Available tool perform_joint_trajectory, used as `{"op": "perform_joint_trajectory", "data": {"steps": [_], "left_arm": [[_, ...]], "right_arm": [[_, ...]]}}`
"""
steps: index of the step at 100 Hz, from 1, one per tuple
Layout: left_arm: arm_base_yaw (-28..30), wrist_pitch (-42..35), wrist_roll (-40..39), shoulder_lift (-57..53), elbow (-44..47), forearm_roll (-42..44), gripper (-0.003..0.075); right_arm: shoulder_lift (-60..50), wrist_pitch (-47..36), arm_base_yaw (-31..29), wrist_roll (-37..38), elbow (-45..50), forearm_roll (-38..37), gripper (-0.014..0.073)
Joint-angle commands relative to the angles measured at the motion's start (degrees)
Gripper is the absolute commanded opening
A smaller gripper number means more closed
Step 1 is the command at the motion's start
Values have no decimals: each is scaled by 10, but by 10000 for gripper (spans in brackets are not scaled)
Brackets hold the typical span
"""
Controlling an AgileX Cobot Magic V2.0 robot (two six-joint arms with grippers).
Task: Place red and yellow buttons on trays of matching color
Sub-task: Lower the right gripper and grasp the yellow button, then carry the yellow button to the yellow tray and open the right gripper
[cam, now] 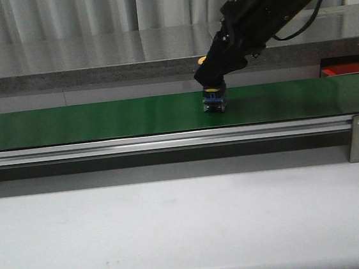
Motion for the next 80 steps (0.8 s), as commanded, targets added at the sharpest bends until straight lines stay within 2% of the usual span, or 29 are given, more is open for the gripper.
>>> {"op": "perform_joint_trajectory", "data": {"steps": [1,14,28,66,80], "left_arm": [[-4,-42,-4,4,-16,-9,-20],[-4,-42,-4,4,-16,-9,-20],[-4,-42,-4,4,-16,-9,-20],[-4,-42,-4,4,-16,-9,-20],[-4,-42,-4,4,-16,-9,-20]], "right_arm": [[-53,3,-15,26,-16,5,143],[-100,14,-43,62,-16,-8,143],[-150,53,-101,96,-16,-12,143],[-218,71,-369,184,24,-15,141],[-218,42,-455,191,56,-12,141]]}}
